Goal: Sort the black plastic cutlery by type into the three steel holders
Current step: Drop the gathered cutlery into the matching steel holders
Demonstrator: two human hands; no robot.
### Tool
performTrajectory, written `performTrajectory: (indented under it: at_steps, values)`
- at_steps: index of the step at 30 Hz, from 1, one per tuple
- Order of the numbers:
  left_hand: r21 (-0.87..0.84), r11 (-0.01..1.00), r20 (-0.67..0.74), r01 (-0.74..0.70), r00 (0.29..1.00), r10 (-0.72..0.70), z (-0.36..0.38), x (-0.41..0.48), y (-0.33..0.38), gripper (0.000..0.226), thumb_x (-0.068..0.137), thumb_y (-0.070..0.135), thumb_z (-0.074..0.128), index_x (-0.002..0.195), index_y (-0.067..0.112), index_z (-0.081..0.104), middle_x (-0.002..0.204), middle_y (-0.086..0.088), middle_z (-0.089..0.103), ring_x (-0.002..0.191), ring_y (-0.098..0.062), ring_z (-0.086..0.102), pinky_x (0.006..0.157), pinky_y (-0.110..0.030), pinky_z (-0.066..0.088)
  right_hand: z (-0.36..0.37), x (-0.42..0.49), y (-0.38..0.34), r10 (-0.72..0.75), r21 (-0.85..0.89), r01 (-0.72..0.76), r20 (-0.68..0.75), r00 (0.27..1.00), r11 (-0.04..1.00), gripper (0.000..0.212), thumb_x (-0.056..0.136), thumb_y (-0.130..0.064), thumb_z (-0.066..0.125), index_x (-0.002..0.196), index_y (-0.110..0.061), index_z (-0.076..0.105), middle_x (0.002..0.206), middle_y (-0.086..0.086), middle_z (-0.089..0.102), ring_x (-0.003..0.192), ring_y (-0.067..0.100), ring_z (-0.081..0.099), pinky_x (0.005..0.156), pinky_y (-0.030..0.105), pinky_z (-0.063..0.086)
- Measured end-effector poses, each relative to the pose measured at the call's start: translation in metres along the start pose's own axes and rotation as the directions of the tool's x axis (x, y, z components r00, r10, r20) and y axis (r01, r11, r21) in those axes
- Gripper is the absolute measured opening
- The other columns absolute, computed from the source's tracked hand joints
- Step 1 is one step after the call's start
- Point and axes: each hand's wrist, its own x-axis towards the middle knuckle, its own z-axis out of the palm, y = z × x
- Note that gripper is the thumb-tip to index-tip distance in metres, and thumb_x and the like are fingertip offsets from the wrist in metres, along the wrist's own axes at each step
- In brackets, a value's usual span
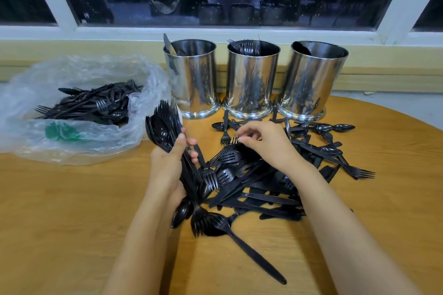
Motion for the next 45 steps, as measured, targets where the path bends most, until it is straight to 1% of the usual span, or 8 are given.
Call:
performTrajectory:
  at_steps: [8, 13, 19, 24, 30, 36, 41, 45]
  values:
    - [0.035, 0.999, -0.014, -0.002, 1.000, 0.002, 0.004, -0.004, -0.001, 0.021, 0.103, 0.018, 0.047, 0.119, 0.012, 0.059, 0.076, 0.002, 0.064, 0.055, -0.009, 0.051, 0.055, -0.023, 0.047, 0.029, 0.007, 0.003, 0.142, -0.114, -0.151, -0.086, 0.986, 0.982, 0.038, 0.093, -0.030, 0.062, 0.130, -0.024, 0.058, 0.114, -0.008, 0.067, 0.099, 0.014, 0.057, 0.087, 0.038, 0.051]
    - [0.093, 0.996, -0.030, -0.005, 1.000, 0.008, 0.007, -0.005, -0.003, 0.019, 0.104, 0.018, 0.046, 0.117, 0.014, 0.059, 0.077, 0.002, 0.063, 0.055, -0.009, 0.050, 0.057, -0.025, 0.046, 0.033, 0.009, 0.004, 0.218, 0.029, -0.216, -0.089, 0.972, 0.976, 0.023, 0.090, -0.020, 0.066, 0.112, -0.027, 0.067, 0.084, -0.017, 0.068, 0.100, 0.006, 0.058, 0.084, 0.036, 0.050]
    - [0.114, 0.993, -0.006, 0.021, 1.000, -0.020, 0.007, -0.004, -0.006, 0.022, 0.104, 0.018, 0.045, 0.120, 0.013, 0.058, 0.078, 0.001, 0.064, 0.060, -0.012, 0.051, 0.061, -0.028, 0.046, 0.029, 0.010, 0.012, 0.214, 0.031, -0.212, -0.122, 0.969, 0.977, 0.024, 0.092, -0.006, 0.058, 0.099, -0.024, 0.072, 0.085, -0.013, 0.065, 0.089, 0.011, 0.061, 0.084, 0.037, 0.053]
    - [0.118, 0.993, -0.001, 0.025, 1.000, -0.025, 0.006, -0.004, -0.007, 0.022, 0.104, 0.018, 0.045, 0.121, 0.012, 0.058, 0.079, 0.000, 0.063, 0.061, -0.012, 0.051, 0.062, -0.027, 0.047, 0.014, 0.006, 0.014, 0.123, -0.250, -0.164, -0.171, 0.978, 0.954, 0.023, 0.096, -0.018, 0.059, 0.106, -0.036, 0.069, 0.106, -0.017, 0.068, 0.109, 0.016, 0.051, 0.091, 0.038, 0.027]
    - [0.108, 0.993, -0.005, 0.037, 0.999, -0.037, 0.005, -0.002, -0.006, 0.024, 0.104, 0.019, 0.045, 0.123, 0.012, 0.059, 0.078, 0.001, 0.064, 0.060, -0.011, 0.052, 0.058, -0.025, 0.048, 0.008, 0.004, 0.005, -0.052, -0.212, 0.098, 0.210, 0.976, 0.972, 0.036, 0.093, -0.017, 0.063, 0.124, -0.035, 0.063, 0.127, -0.011, 0.061, 0.115, 0.018, 0.039, 0.105, 0.046, 0.034]
    - [0.110, 0.993, -0.007, 0.038, 0.999, -0.037, 0.006, -0.003, -0.007, 0.021, 0.104, 0.019, 0.046, 0.119, 0.015, 0.060, 0.078, 0.002, 0.064, 0.062, -0.012, 0.053, 0.062, -0.028, 0.048, 0.016, 0.007, 0.004, -0.075, -0.322, 0.162, 0.268, 0.961, 0.933, 0.035, 0.093, -0.023, 0.063, 0.127, -0.029, 0.062, 0.125, -0.007, 0.058, 0.113, 0.020, 0.040, 0.094, 0.037, 0.039]
    - [0.101, 0.994, -0.007, 0.041, 0.999, -0.041, 0.005, -0.003, -0.007, 0.018, 0.103, 0.019, 0.046, 0.114, 0.016, 0.060, 0.076, 0.002, 0.065, 0.060, -0.011, 0.053, 0.061, -0.027, 0.048, 0.022, 0.003, 0.005, -0.158, -0.332, 0.204, 0.160, 0.974, 0.921, 0.024, 0.096, -0.023, 0.058, 0.117, -0.020, 0.069, 0.109, -0.002, 0.059, 0.108, 0.019, 0.049, 0.089, 0.035, 0.044]
    - [0.076, 0.995, 0.017, 0.068, 0.997, -0.070, 0.004, -0.002, -0.006, 0.017, 0.103, 0.019, 0.047, 0.112, 0.015, 0.062, 0.074, 0.002, 0.066, 0.057, -0.009, 0.054, 0.062, -0.027, 0.048, 0.012, 0.004, -0.004, -0.217, -0.075, 0.206, -0.189, 0.958, 0.976, 0.018, 0.094, -0.013, 0.060, 0.109, -0.014, 0.070, 0.098, -0.005, 0.061, 0.088, 0.008, 0.057, 0.081, 0.019, 0.046]
